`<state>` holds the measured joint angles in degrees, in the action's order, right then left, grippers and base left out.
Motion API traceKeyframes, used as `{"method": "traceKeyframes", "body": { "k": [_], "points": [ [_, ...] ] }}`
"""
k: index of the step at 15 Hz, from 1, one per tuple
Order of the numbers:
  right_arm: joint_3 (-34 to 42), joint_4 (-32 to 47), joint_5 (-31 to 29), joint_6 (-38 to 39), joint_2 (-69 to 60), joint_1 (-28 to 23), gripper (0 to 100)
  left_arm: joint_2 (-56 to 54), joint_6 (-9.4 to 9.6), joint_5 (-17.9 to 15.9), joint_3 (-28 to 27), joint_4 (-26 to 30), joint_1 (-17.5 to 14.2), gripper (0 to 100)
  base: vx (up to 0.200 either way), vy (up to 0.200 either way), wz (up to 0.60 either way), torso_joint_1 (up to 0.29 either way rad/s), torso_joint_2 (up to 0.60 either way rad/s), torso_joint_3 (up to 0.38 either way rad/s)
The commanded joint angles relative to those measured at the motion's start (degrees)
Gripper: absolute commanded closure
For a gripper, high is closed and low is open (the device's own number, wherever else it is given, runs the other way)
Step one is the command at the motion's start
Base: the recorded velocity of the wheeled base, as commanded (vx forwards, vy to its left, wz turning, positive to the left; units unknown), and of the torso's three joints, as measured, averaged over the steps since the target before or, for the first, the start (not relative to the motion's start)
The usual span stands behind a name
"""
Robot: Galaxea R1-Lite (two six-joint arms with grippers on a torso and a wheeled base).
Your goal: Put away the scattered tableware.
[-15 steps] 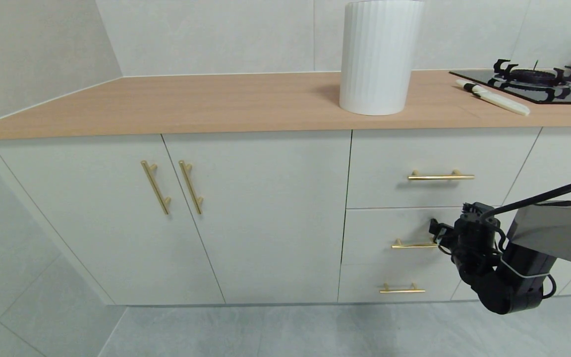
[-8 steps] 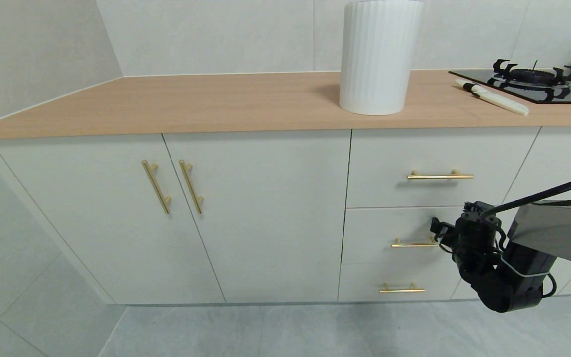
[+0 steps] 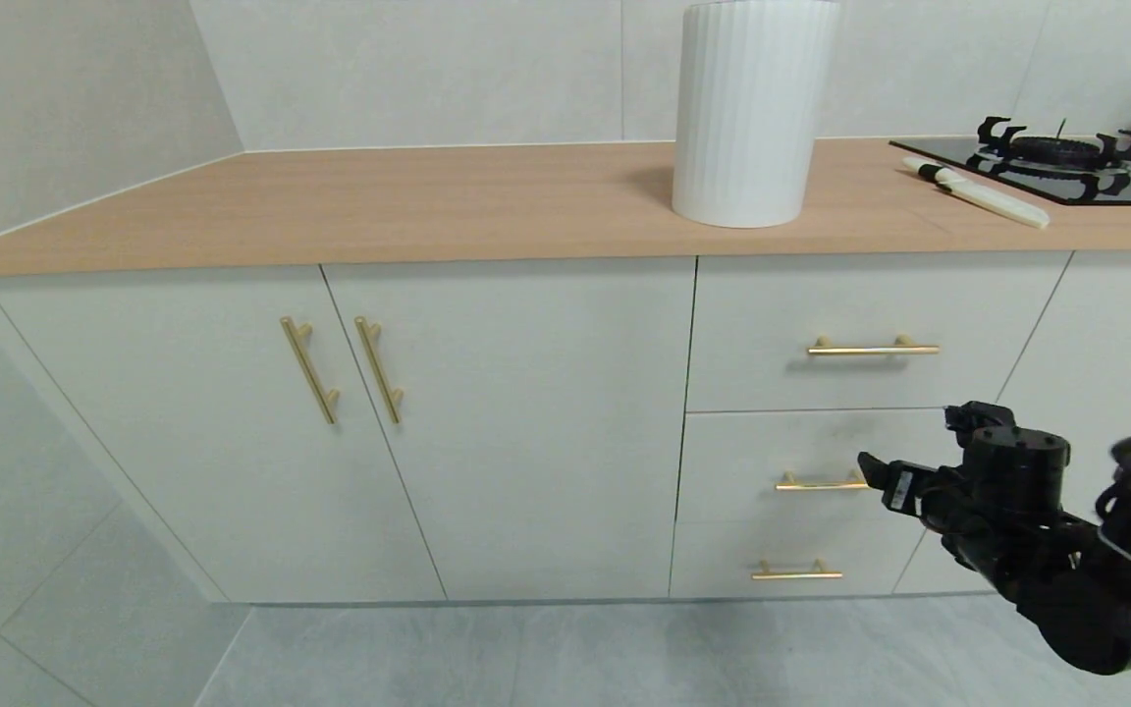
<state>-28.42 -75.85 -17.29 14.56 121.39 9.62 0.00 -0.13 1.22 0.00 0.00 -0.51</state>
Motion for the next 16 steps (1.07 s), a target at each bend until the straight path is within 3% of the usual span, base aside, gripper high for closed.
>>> {"method": "traceKeyframes", "body": {
  "k": [1, 5, 9, 11, 12, 13, 14, 15, 16],
  "points": [
    [7.50, 2.64, 3.14, -4.71, -16.89, 2.60, 0, 0.00, -0.04, 0.01, 0.00, 0.00, -0.02, 0, 0.000, 0.000, 0.00, 0.000, 0.00, 0.000],
    [15.50, 2.55, -0.29, -18.25, -34.56, 6.82, 0, 0.00, -0.04, 0.01, 0.00, 0.00, -0.02, 0, 0.000, 0.000, 0.00, 0.000, 0.00, 0.000],
    [19.54, 3.69, -9.52, -22.29, -52.40, 6.47, 0, 0.00, -0.04, 0.01, 0.00, -0.09, -0.02, 0, 0.000, 0.000, 0.00, 0.000, 0.00, 0.000],
    [22.18, 6.50, -12.42, -23.43, -59.43, 3.57, 0, 0.00, -0.04, 0.01, 0.00, 0.00, -0.02, 0, 0.000, 0.000, 0.00, 0.000, 0.00, 0.000],
    [23.05, 11.43, -12.68, -23.61, -67.43, -0.74, 0, 0.00, -0.04, 0.01, 0.00, -0.09, -0.02, 0, 0.000, 0.000, 0.00, 0.000, 0.00, 0.000],
    [23.05, 13.27, -12.68, -23.61, -69.63, -1.88, 0, 0.00, -0.04, 0.01, 0.00, -0.09, -0.02, 0, 0.000, 0.000, 0.00, 0.000, 0.00, 0.000],
    [23.05, 24.17, -12.42, -25.54, -80.52, -5.66, 0, 0.00, -0.04, 0.01, 0.00, 0.00, -0.02, 0, 0.000, 0.000, 0.00, 0.000, 0.00, 0.000],
    [22.70, 33.22, -12.24, -27.83, -89.67, -5.93, 0, 0.00, -0.04, 0.01, 0.00, 0.00, -0.02, 0, 0.000, 0.000, 0.00, 0.000, 0.00, 0.000],
    [22.53, 37.27, -11.89, -28.35, -93.62, -5.93, 0, 0.00, -0.04, 0.01, 0.00, 0.00, -0.02, 0, 0.000, 0.000, 0.00, 0.000, 0.00, 0.000]
  ]
}}
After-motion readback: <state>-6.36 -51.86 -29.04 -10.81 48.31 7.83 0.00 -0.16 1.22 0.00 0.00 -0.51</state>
